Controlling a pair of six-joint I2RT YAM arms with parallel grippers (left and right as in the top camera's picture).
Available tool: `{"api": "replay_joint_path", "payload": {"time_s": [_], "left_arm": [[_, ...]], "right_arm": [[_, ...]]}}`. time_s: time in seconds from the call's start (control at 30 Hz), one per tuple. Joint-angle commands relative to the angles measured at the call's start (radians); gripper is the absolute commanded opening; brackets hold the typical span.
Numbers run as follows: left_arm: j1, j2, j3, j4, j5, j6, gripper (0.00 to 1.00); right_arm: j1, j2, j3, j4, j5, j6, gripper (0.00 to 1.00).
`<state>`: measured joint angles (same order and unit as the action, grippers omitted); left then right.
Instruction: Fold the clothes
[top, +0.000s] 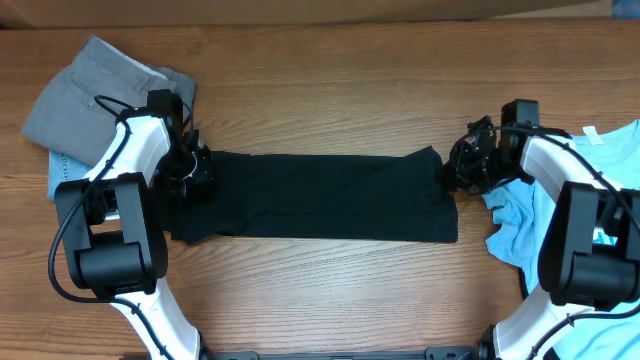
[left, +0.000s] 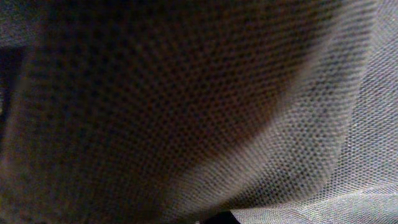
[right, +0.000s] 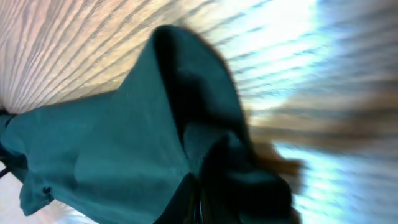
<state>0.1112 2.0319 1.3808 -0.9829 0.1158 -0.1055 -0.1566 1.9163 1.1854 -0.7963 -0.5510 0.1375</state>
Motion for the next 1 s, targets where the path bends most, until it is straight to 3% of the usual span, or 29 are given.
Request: {"api": "replay_joint_path", "payload": {"time_s": [0.0, 0.83, 0.97], "left_arm": [[-0.010, 0.038, -0.010, 0.015, 0.008, 0.005, 0.06], [-0.010, 0.038, -0.010, 0.019, 0.008, 0.004, 0.07], [-0.010, 0.038, -0.010, 0.020, 0.008, 0.004, 0.08]], "right_arm": [[-0.023, -0.039, 0.041, -0.039, 0.034, -0.004, 0.04], [-0.035, -0.080, 0.190, -0.410, 0.024, -0.015, 0.04], [-0.034, -0.080, 0.188, -0.384, 0.050, -0.024, 0.05]]}}
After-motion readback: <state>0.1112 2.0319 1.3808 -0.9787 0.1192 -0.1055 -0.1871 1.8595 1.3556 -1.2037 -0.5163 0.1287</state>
